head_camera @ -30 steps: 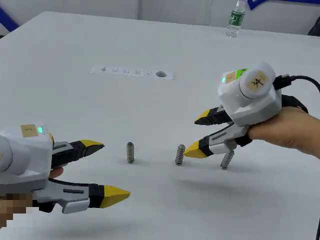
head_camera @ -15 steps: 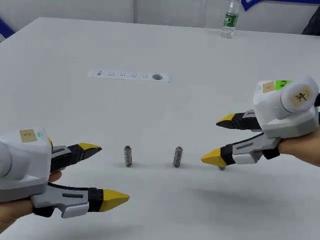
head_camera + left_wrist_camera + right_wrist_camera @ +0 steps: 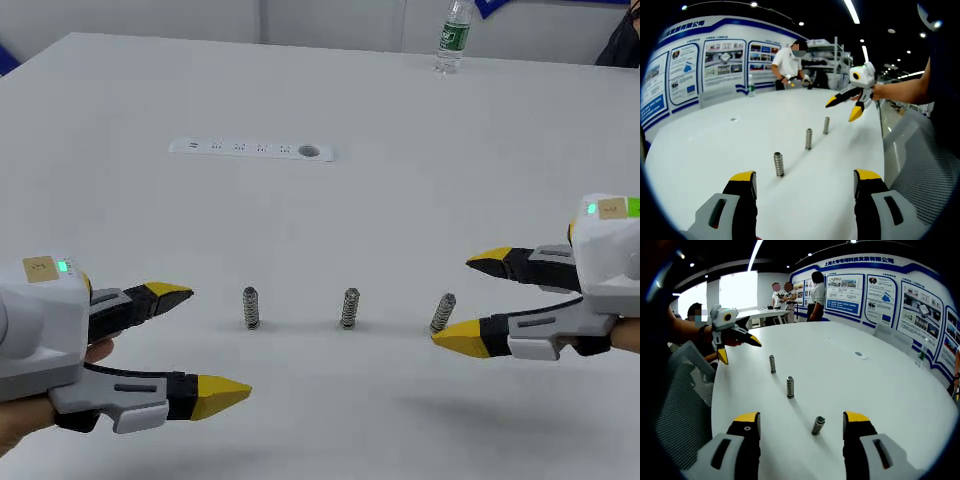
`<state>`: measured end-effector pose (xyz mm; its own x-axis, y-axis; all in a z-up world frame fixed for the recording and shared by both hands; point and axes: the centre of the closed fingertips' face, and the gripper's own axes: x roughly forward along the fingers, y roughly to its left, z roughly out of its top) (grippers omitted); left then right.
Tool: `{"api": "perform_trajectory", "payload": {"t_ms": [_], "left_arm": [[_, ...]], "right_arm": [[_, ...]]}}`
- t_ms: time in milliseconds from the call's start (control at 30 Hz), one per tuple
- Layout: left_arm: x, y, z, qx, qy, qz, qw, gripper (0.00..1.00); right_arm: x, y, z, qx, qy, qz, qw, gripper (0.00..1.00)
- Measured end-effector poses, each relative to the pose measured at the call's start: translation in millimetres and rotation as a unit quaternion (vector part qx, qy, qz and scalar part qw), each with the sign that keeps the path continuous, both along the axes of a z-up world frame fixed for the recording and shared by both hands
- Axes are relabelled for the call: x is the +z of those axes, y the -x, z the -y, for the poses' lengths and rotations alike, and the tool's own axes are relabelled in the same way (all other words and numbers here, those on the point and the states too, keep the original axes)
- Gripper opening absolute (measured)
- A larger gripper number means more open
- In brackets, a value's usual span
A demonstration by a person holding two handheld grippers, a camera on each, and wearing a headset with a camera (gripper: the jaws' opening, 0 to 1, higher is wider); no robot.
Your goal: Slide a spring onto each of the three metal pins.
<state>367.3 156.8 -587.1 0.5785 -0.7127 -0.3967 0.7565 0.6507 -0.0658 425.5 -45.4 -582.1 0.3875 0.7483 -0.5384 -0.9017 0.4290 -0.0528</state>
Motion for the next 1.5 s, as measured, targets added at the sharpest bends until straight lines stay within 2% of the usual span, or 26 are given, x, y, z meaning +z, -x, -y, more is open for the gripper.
{"api": "perform_trajectory", "payload": {"t_ms": [267,700,1100,1500], "left_arm": [[-3.1,3.9,-0.8,0.001,0.002,-0.003,1.0,0.83],[-10.9,11.4,-0.7,0.005,0.007,-0.009,0.9999,0.86],[-15.1,11.9,-1.6,0.012,0.009,-0.013,0.9998,0.87],[-20.3,12.8,-2.3,0.011,0.007,-0.02,0.9997,0.88]], "right_arm": [[-13.9,8.8,11.6,-0.013,-0.013,-0.006,0.9998,0.71],[-23.1,18.8,22.4,-0.021,-0.023,0.001,0.9995,0.77],[-20.0,19.1,22.9,-0.028,-0.034,0.001,0.999,0.78],[-22.9,20.8,23.5,-0.031,-0.032,-0.003,0.999,0.78]]}}
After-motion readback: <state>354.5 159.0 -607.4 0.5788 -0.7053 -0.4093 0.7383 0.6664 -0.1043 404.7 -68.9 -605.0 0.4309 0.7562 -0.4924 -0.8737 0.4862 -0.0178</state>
